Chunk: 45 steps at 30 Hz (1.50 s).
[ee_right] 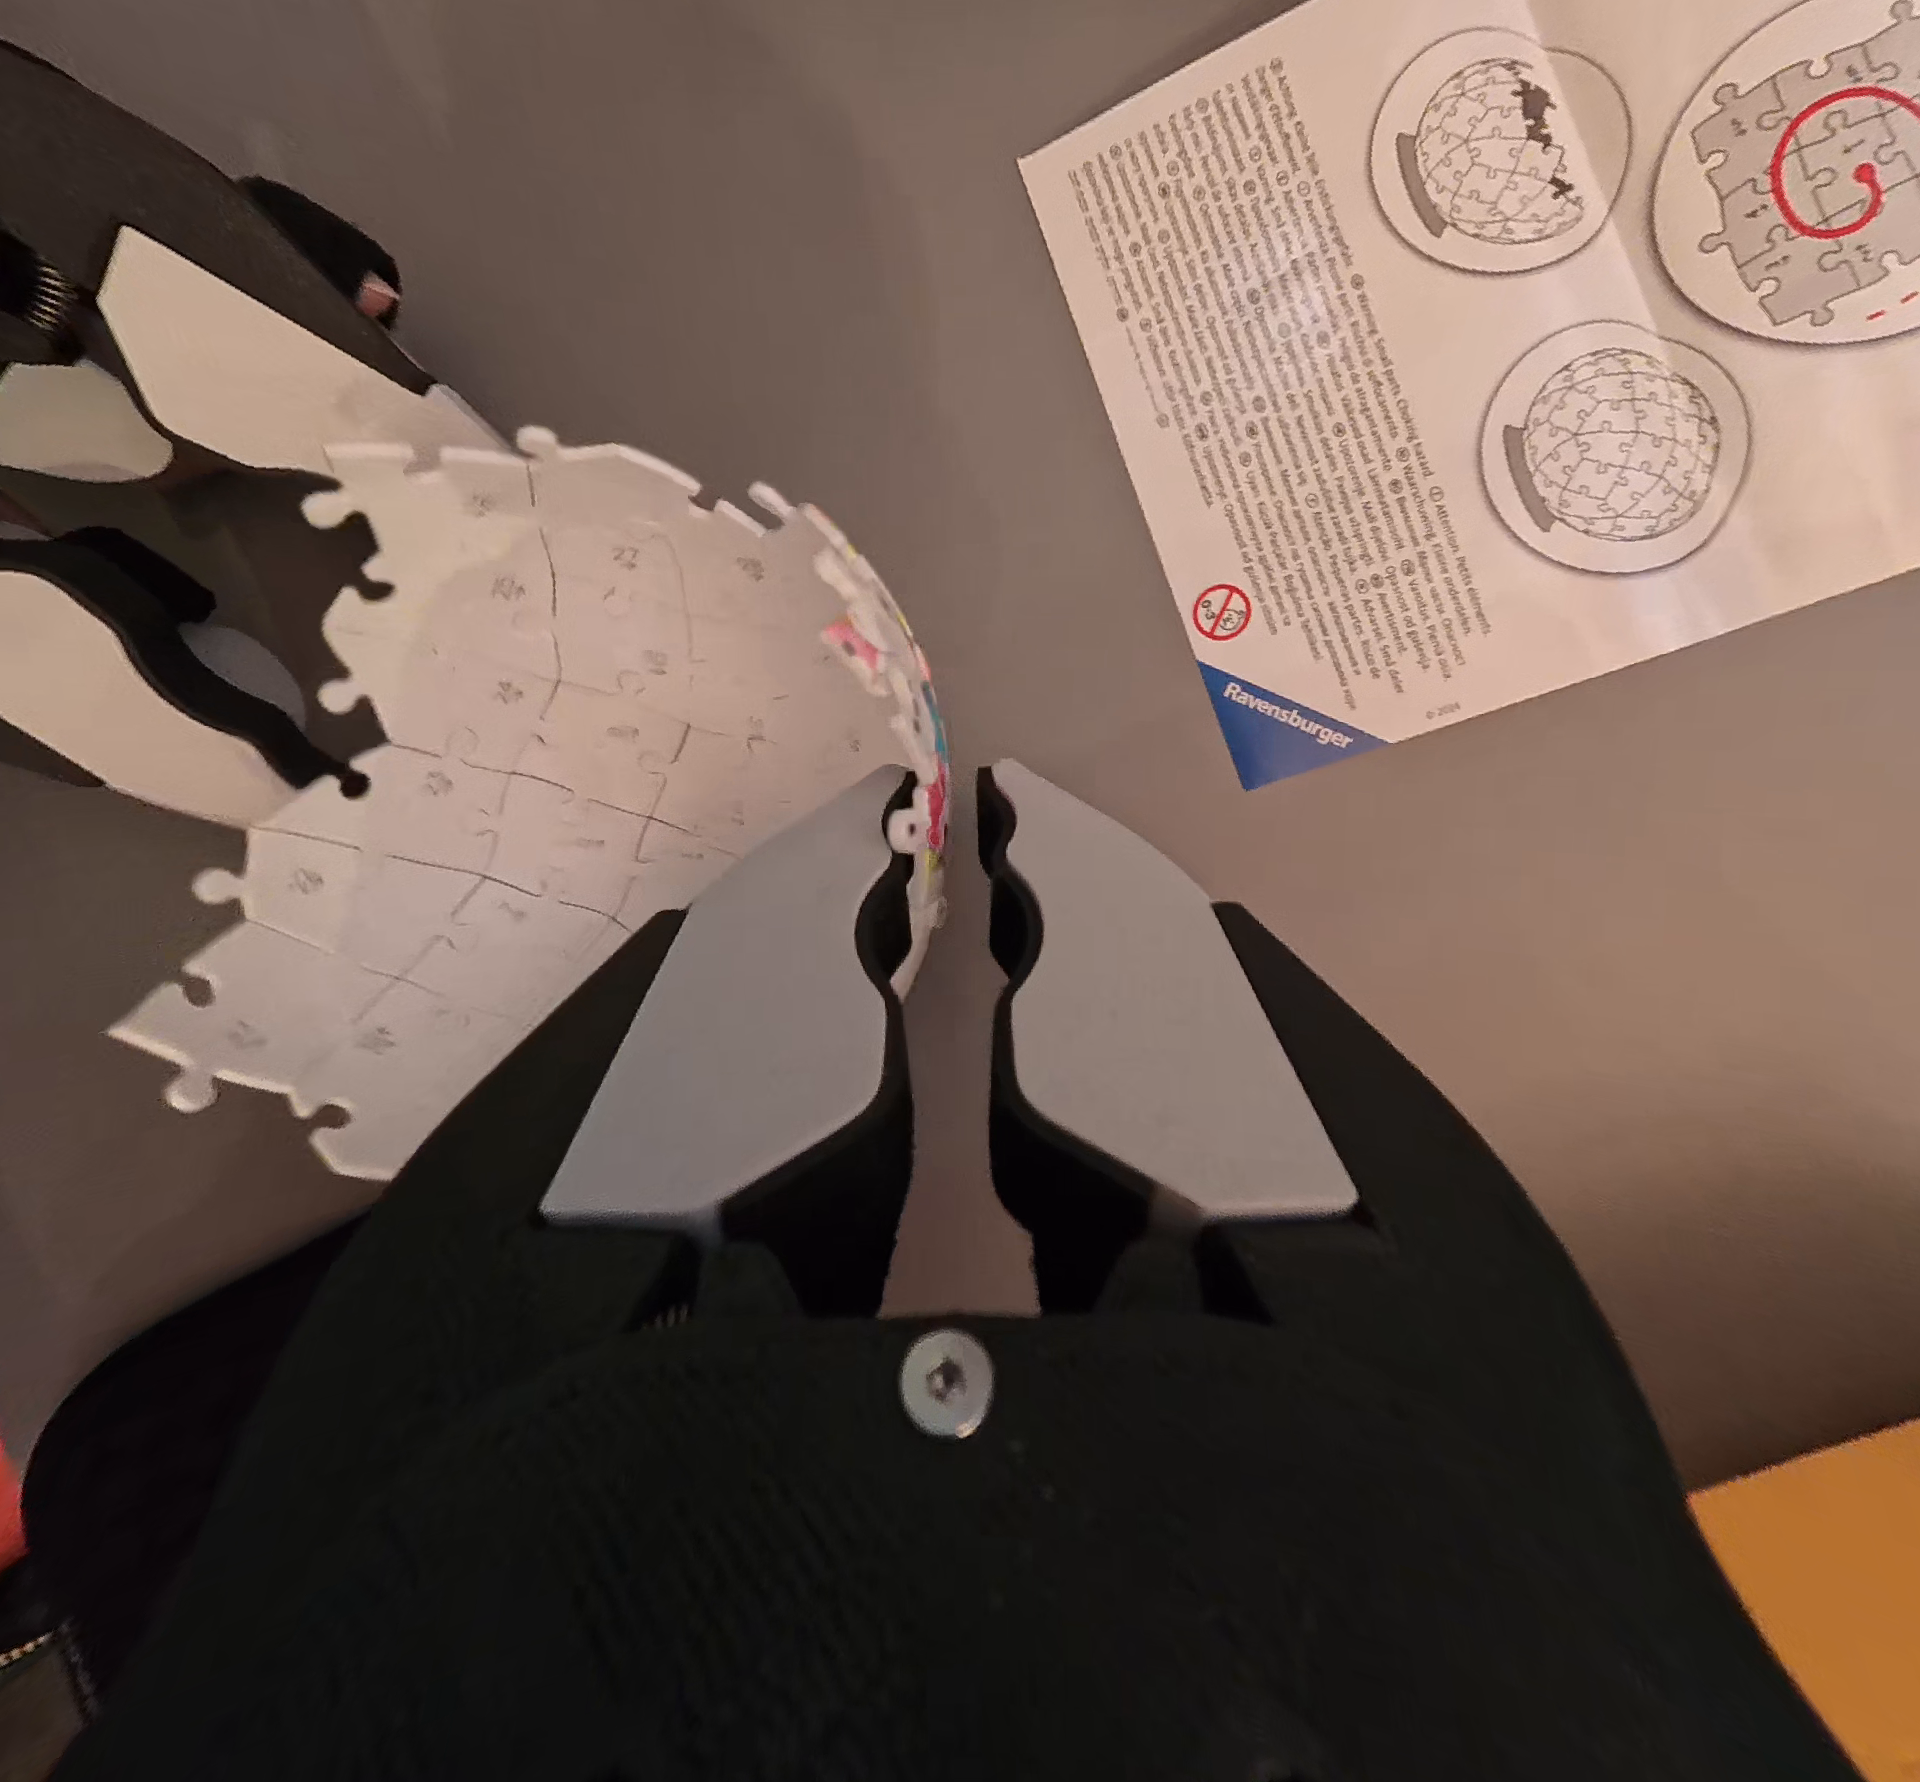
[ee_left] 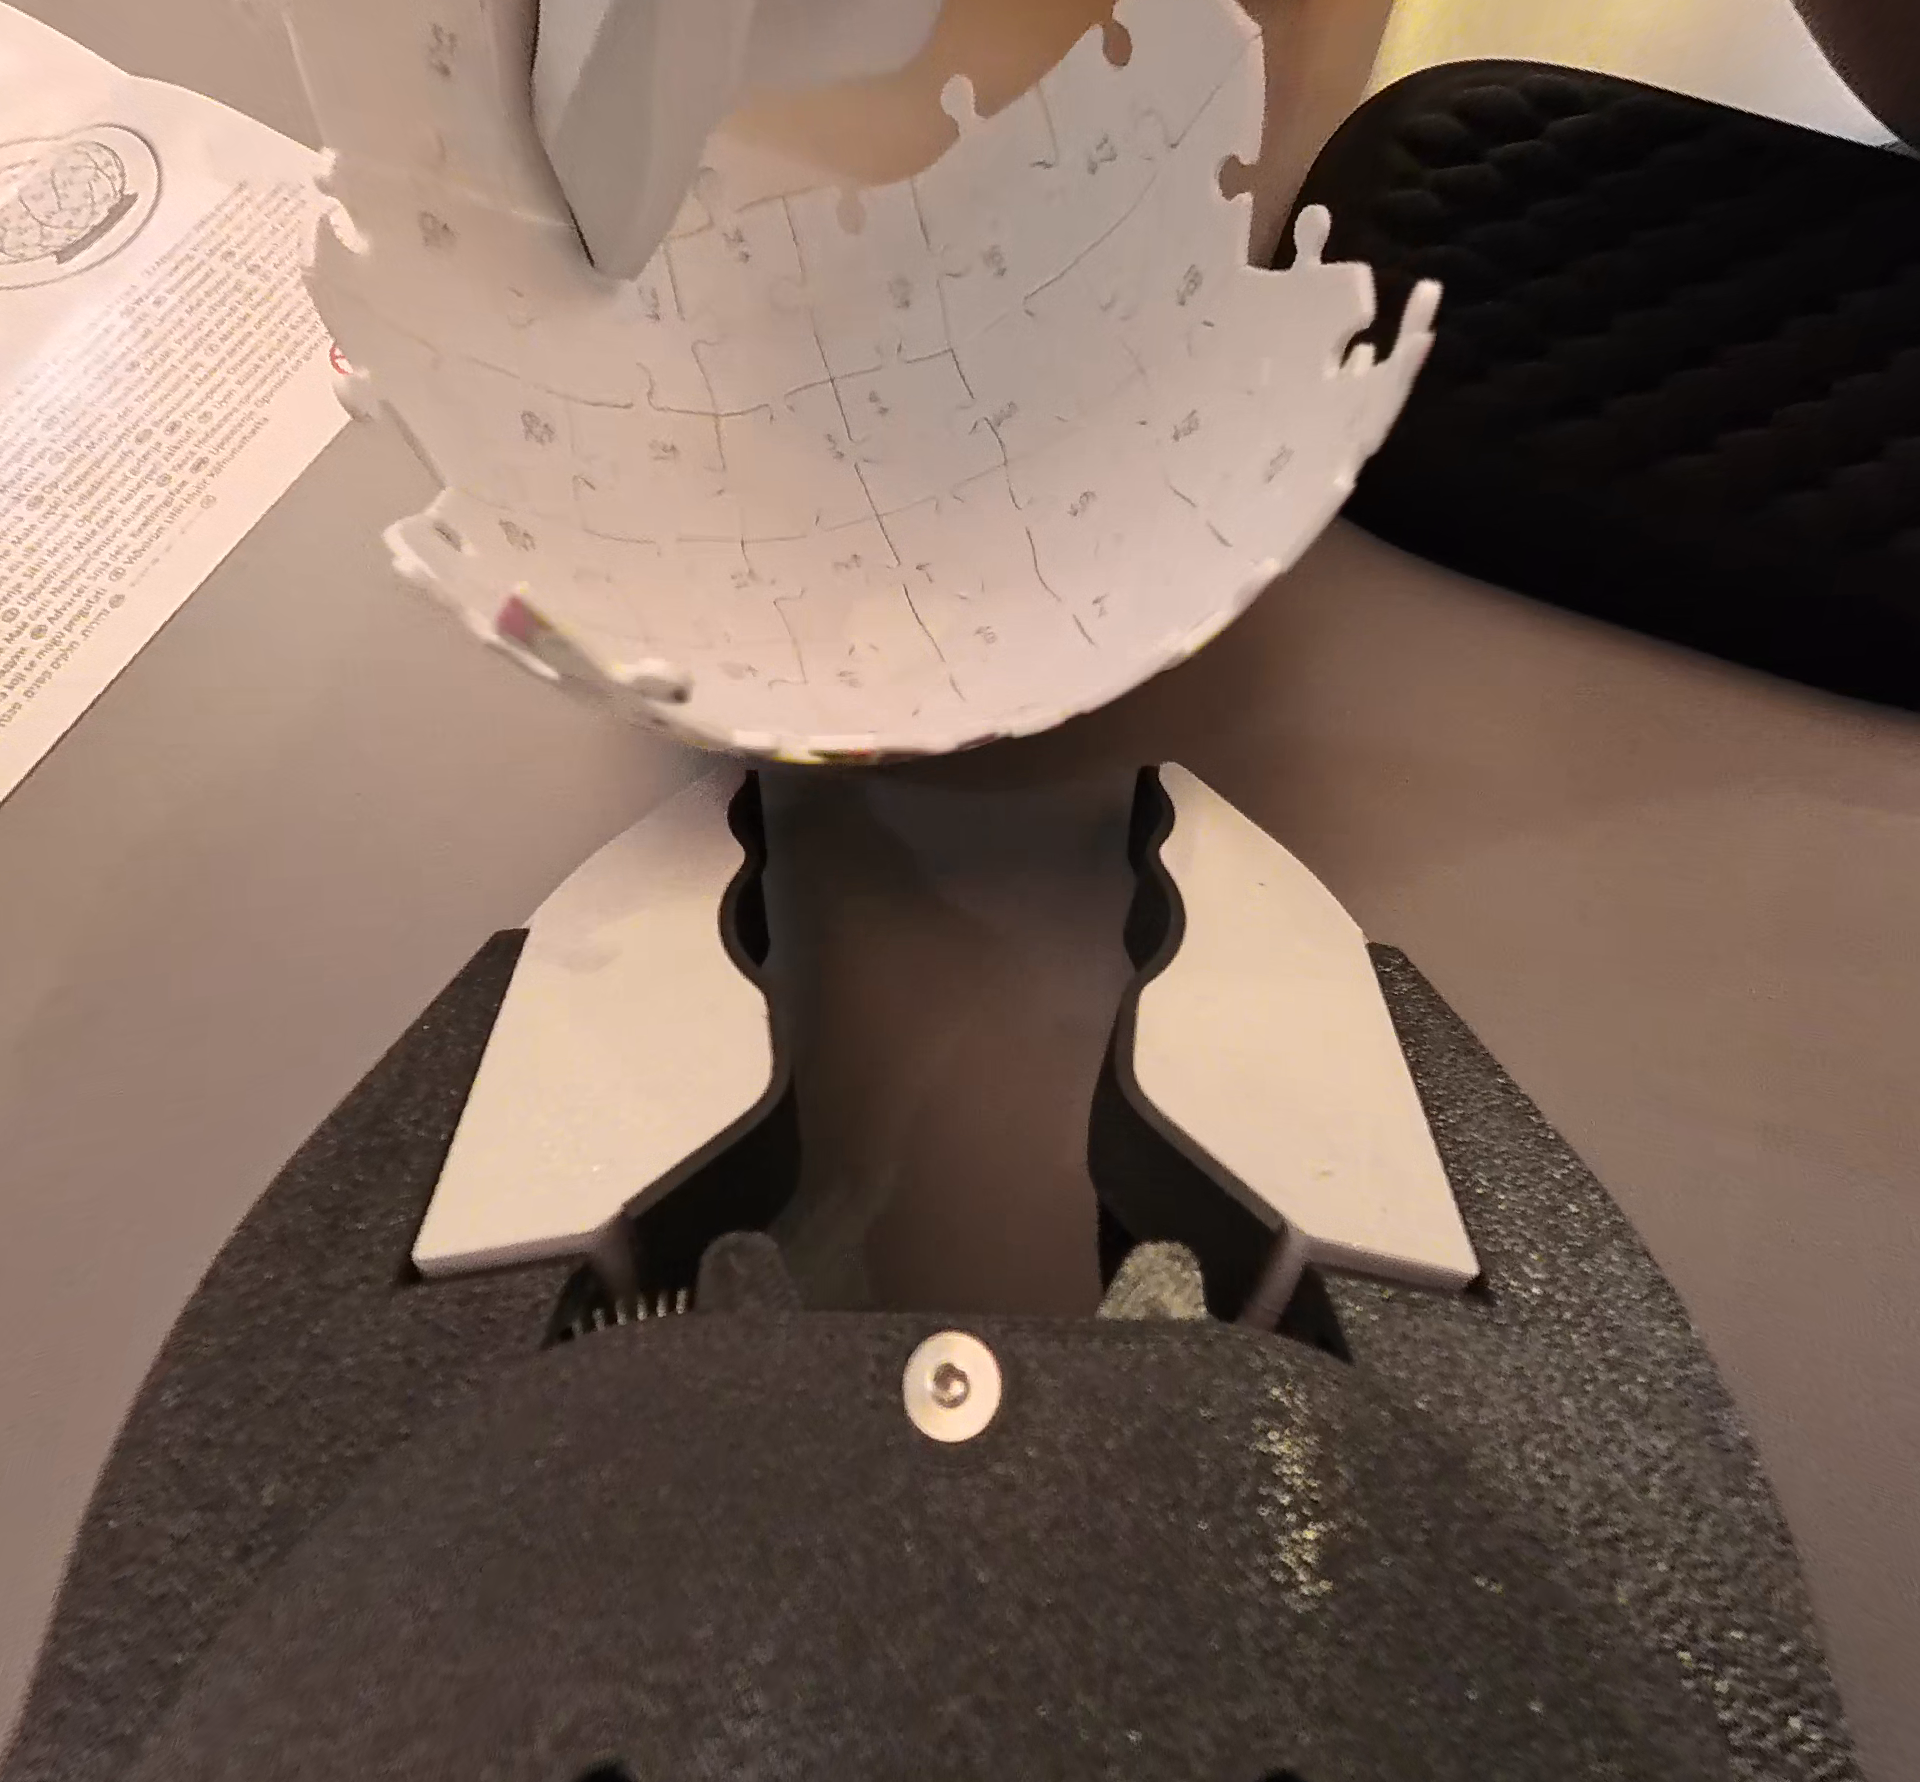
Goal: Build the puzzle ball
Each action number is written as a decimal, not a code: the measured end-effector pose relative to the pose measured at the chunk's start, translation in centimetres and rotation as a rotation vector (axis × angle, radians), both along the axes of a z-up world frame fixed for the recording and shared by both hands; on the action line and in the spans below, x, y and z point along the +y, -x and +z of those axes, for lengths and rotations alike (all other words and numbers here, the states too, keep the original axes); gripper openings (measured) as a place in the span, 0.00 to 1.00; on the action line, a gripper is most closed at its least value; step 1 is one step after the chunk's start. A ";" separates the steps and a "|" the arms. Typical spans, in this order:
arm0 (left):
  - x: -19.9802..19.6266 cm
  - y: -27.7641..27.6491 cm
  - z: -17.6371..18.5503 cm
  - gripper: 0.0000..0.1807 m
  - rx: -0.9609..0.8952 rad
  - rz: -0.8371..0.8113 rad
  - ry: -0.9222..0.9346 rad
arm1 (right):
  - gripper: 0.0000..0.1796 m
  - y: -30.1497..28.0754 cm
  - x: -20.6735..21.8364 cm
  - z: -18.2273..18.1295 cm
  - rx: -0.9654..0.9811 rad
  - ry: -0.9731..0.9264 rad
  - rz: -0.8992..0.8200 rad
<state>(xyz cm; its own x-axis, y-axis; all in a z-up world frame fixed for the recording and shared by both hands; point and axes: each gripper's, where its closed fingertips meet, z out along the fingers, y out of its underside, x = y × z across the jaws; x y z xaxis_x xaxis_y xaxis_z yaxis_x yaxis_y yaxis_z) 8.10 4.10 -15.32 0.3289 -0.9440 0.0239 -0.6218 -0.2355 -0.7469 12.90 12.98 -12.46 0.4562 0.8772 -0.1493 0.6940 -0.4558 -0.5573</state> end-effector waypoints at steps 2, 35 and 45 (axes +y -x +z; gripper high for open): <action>0.0 0.0 0.0 0.37 -0.001 0.001 0.001 | 0.06 0.1 0.0 0.1 0.021 0.001 0.007; -2.2 0.3 0.9 0.35 -0.070 -0.034 0.055 | 0.15 -2.5 -0.6 5.3 -0.072 -0.156 -0.081; 3.3 4.4 10.5 0.40 -0.385 0.000 0.211 | 0.13 -2.3 -11.1 7.2 0.144 -0.108 -0.275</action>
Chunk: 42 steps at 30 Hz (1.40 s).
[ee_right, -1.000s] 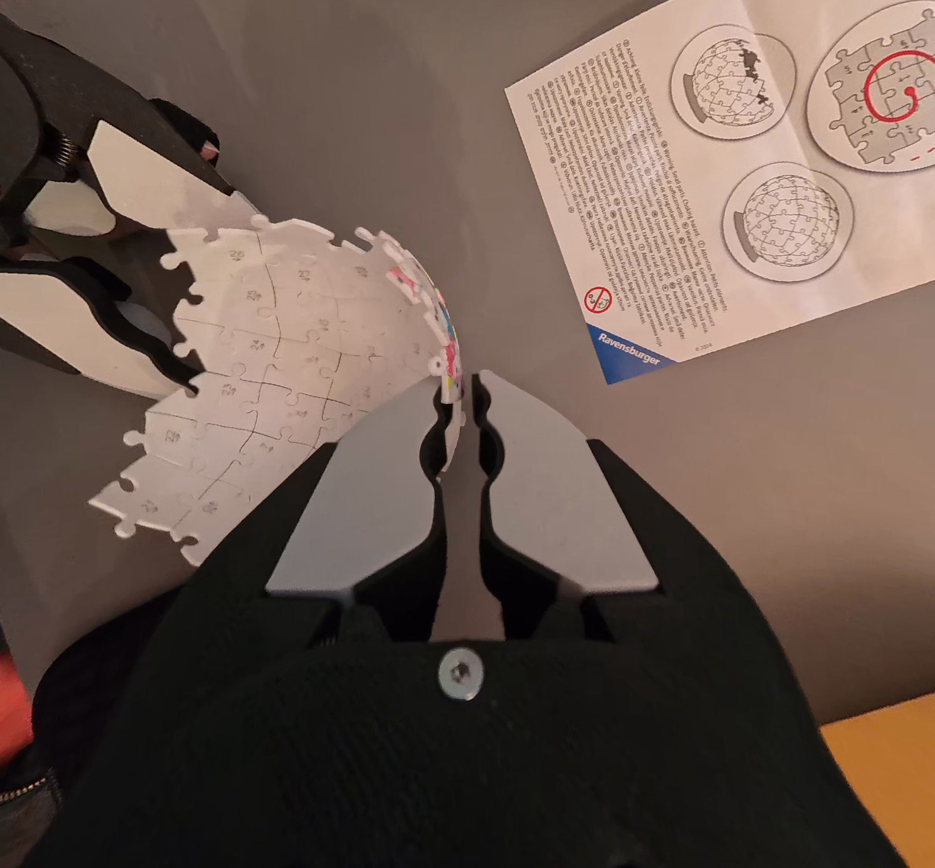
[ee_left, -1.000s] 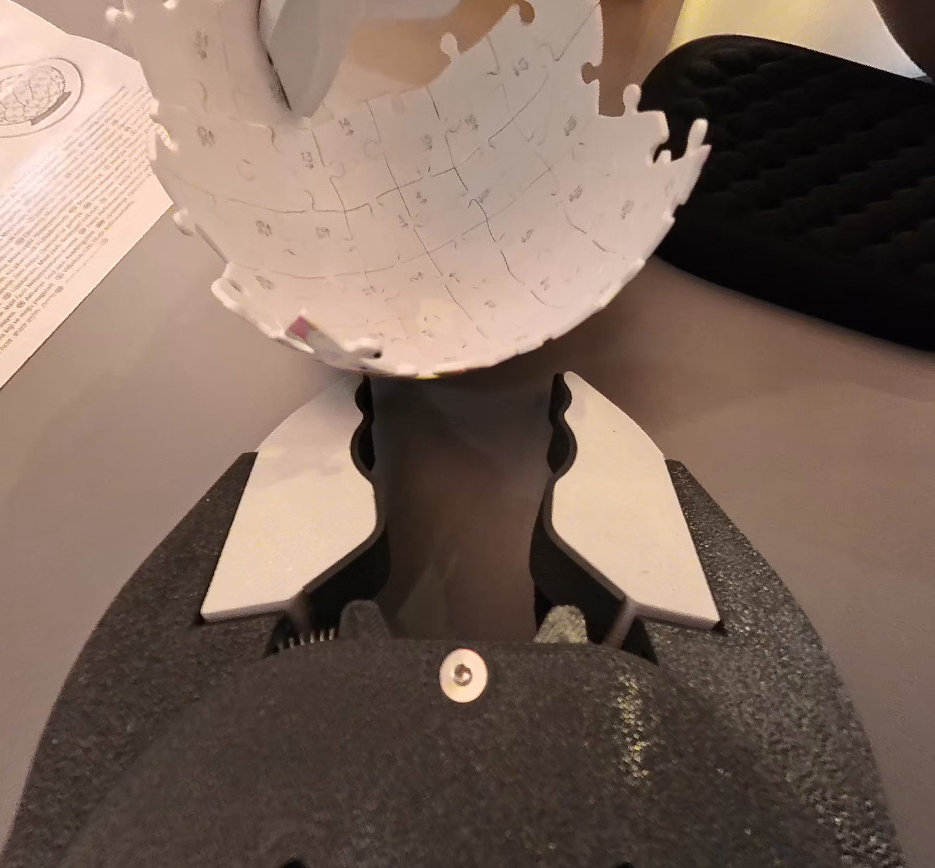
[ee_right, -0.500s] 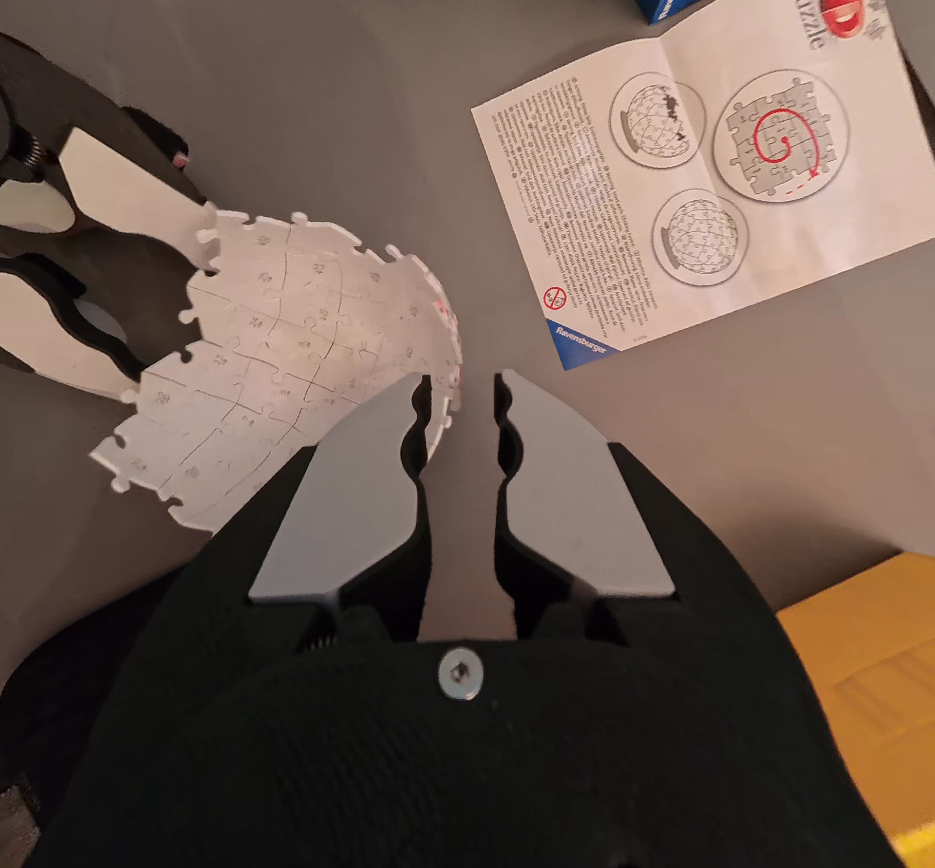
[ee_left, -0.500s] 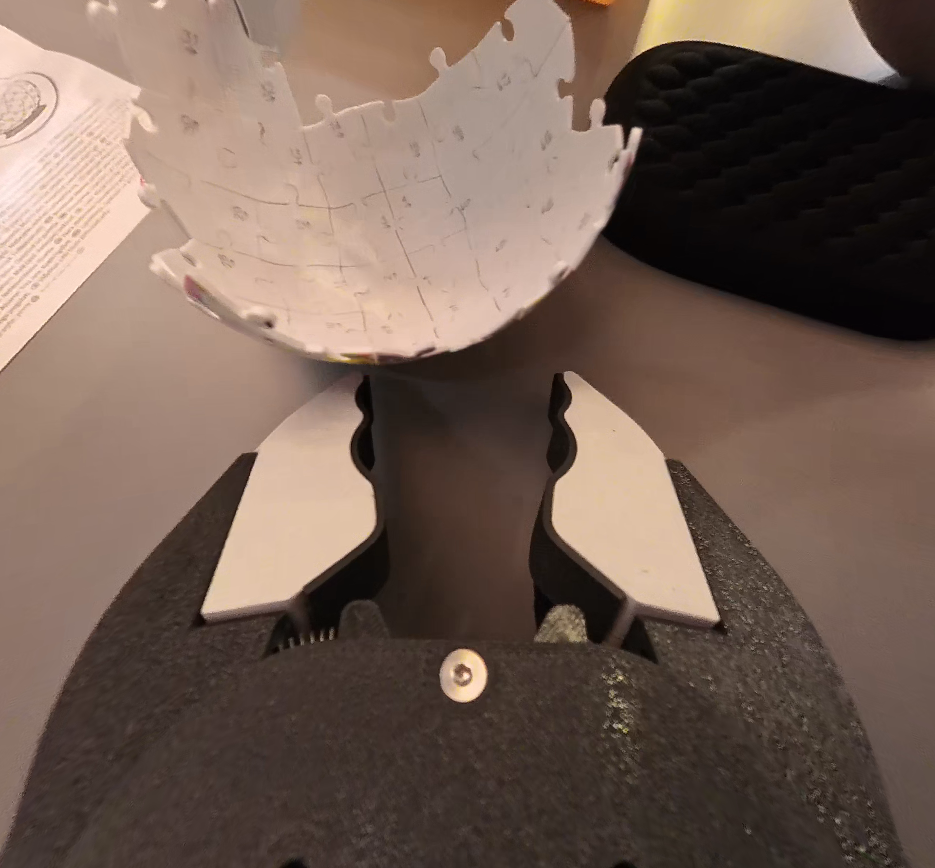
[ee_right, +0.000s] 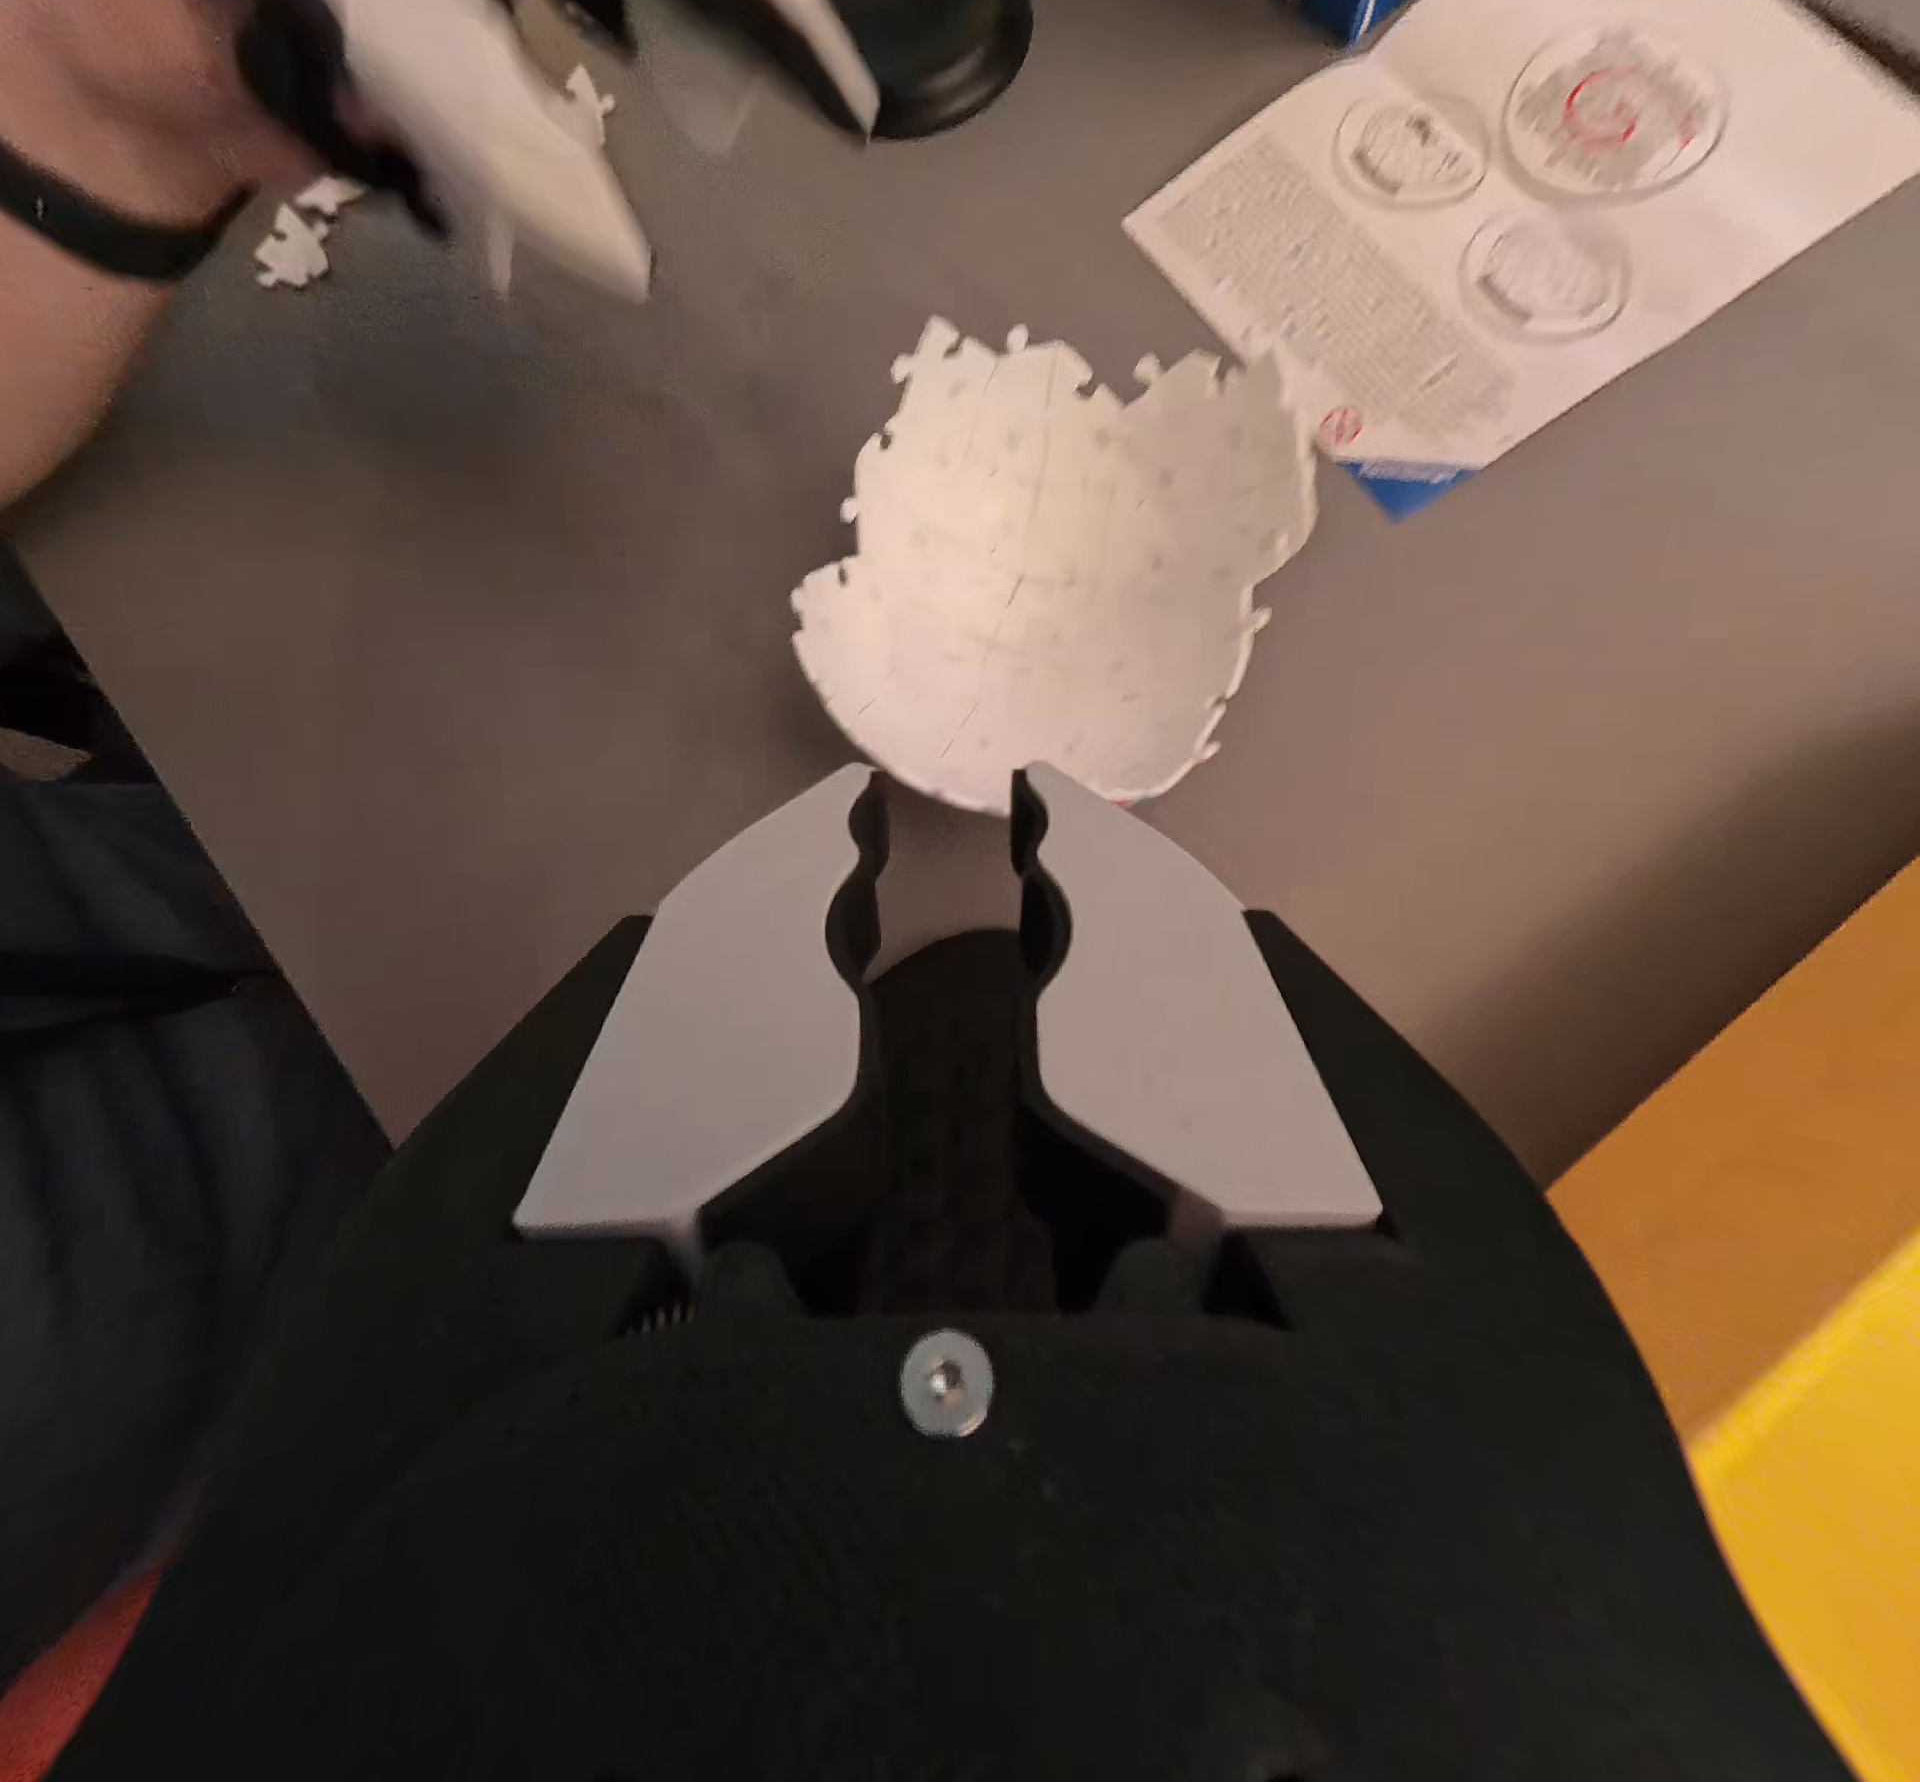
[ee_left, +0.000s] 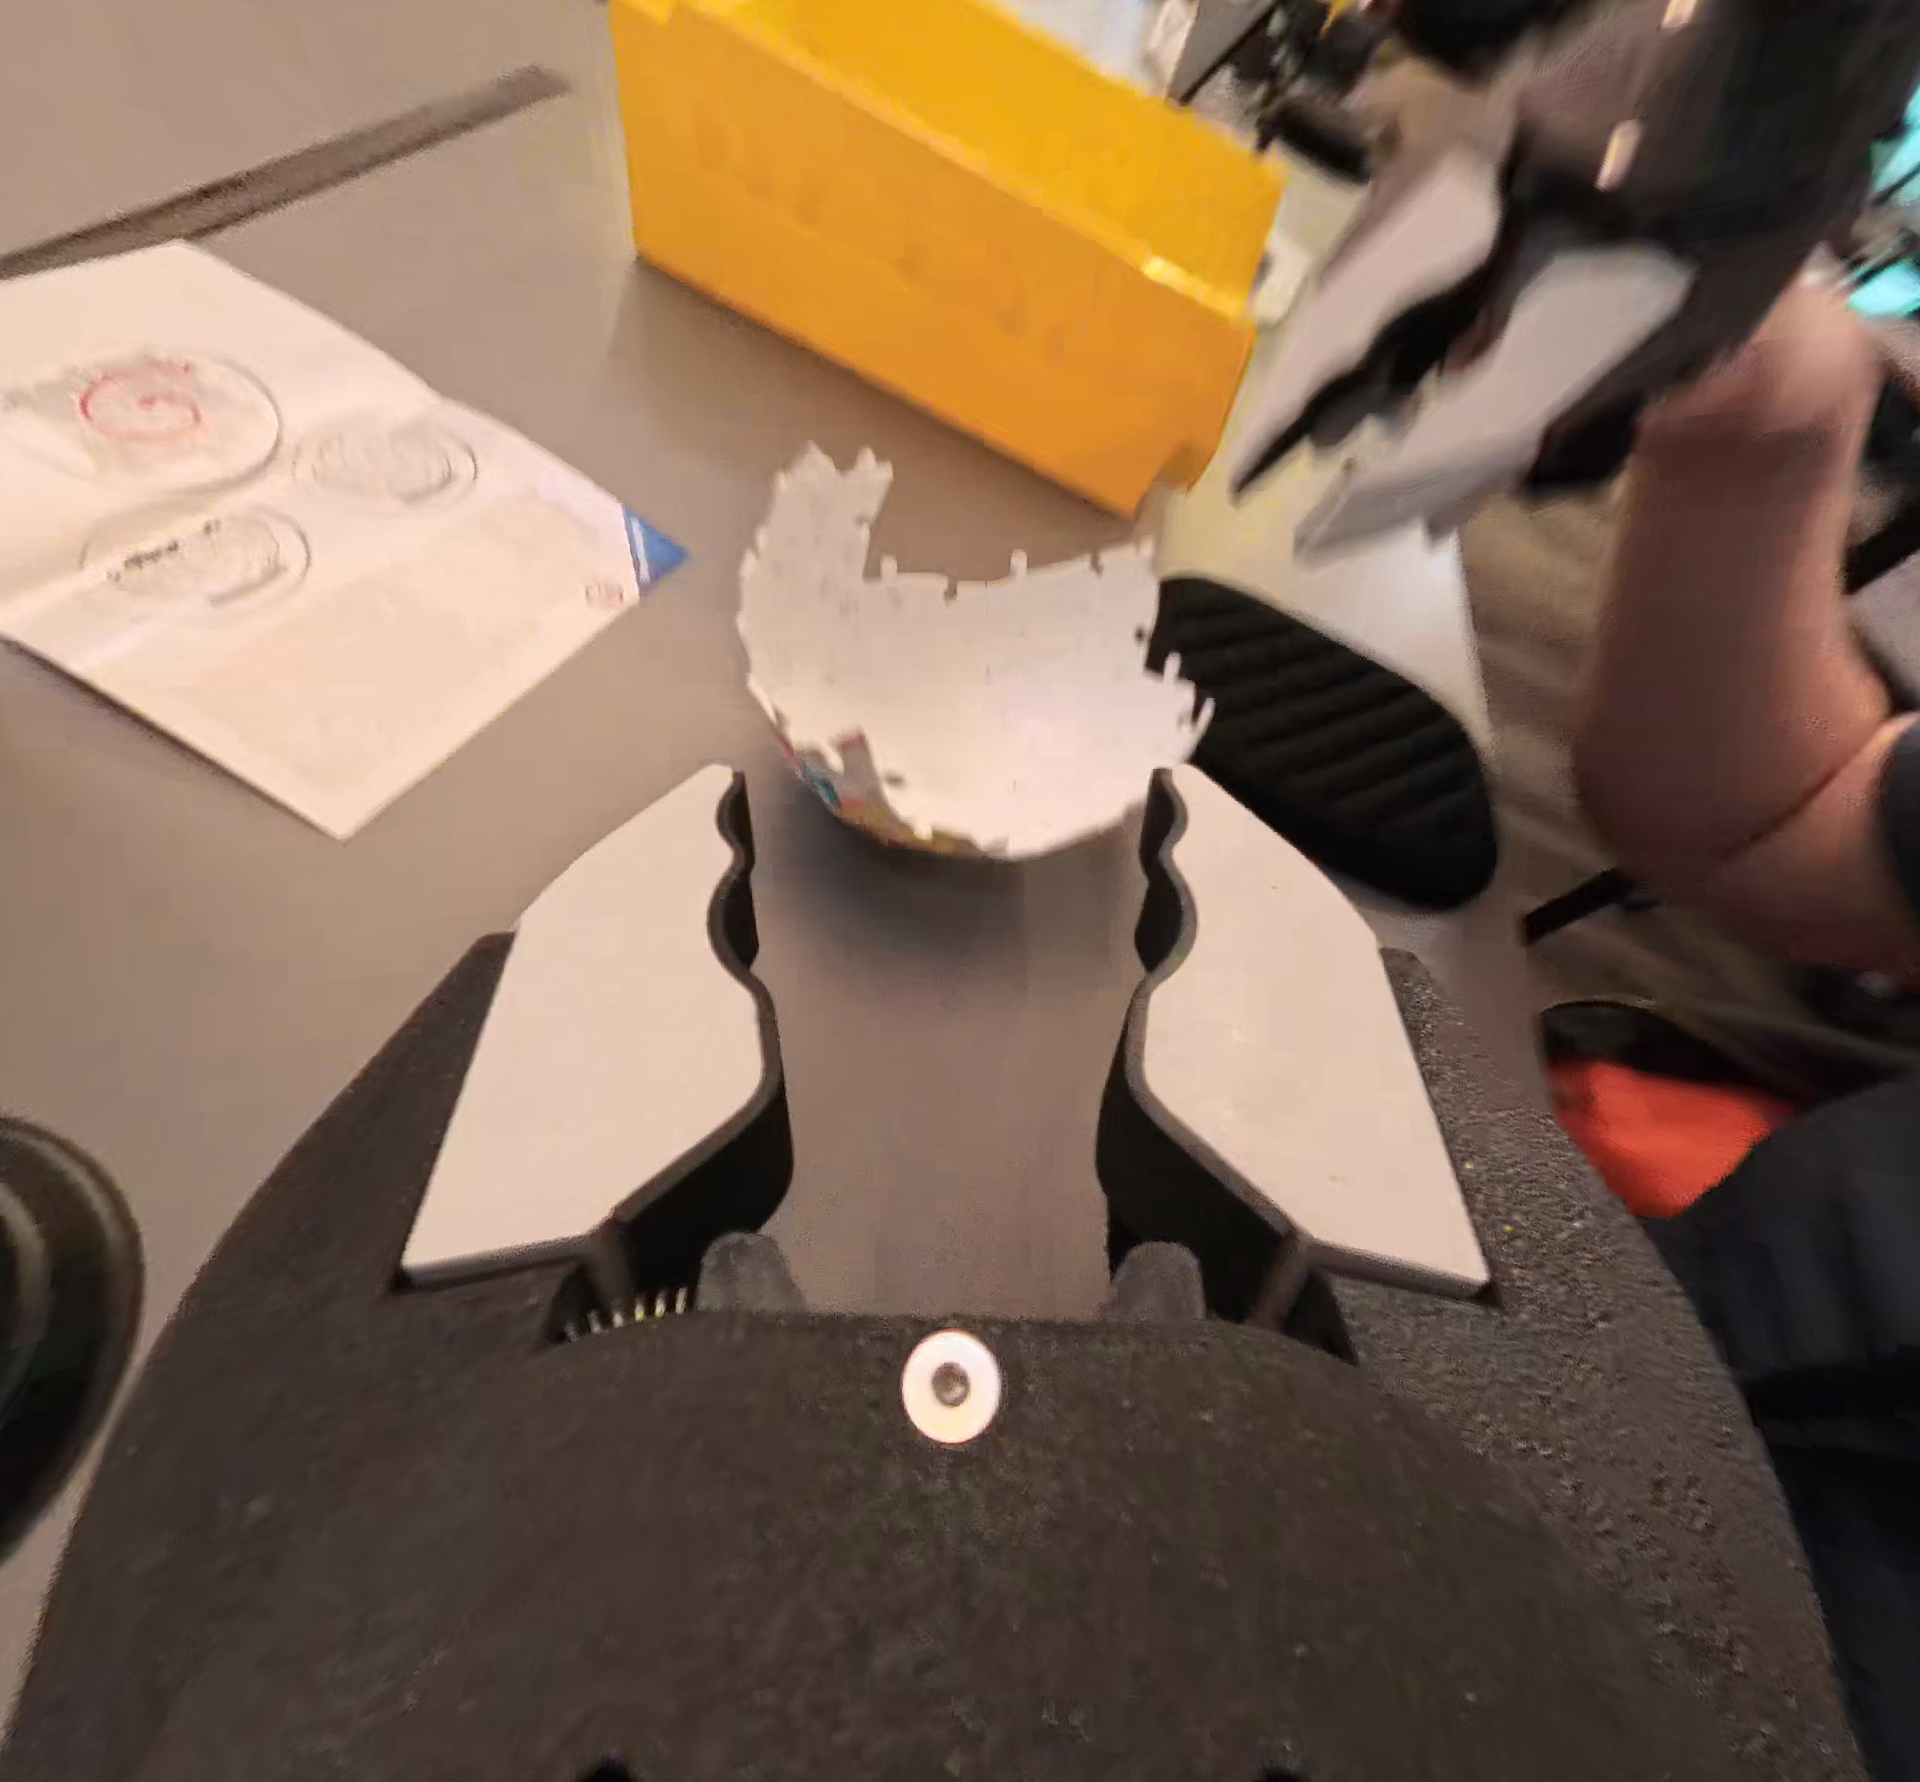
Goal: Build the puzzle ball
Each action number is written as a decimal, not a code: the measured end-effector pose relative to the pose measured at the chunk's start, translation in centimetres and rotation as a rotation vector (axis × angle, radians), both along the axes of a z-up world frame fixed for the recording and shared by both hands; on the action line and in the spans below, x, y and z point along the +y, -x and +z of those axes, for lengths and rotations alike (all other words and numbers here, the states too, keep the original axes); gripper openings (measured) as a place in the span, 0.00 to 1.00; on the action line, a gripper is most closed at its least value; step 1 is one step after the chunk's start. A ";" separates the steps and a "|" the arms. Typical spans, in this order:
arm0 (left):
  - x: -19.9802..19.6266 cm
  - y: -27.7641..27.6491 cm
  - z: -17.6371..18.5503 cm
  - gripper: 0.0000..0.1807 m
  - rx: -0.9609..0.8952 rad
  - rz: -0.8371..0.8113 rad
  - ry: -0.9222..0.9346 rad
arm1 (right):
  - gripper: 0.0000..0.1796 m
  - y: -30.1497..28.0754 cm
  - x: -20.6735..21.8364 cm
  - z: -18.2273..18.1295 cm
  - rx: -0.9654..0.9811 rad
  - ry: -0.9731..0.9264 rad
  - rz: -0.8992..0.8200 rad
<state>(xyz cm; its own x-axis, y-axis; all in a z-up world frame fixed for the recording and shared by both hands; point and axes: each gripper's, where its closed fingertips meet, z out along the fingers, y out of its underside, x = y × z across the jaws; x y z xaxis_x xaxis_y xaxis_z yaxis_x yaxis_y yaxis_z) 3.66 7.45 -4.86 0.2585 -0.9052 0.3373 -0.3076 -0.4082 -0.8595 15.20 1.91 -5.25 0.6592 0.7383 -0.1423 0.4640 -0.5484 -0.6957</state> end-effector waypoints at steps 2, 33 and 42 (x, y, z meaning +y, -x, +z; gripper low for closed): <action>1.3 -0.3 1.7 0.38 -0.088 -0.082 0.080 | 0.13 0.6 -1.5 -1.4 0.004 0.037 -0.015; -2.9 3.0 -2.3 0.30 -0.004 -0.146 0.257 | 0.13 -1.5 0.2 -4.7 -0.196 -0.016 -0.255; 0.2 4.3 -6.6 0.07 0.242 0.097 0.057 | 0.08 -1.2 0.8 -4.8 -0.183 -0.031 -0.264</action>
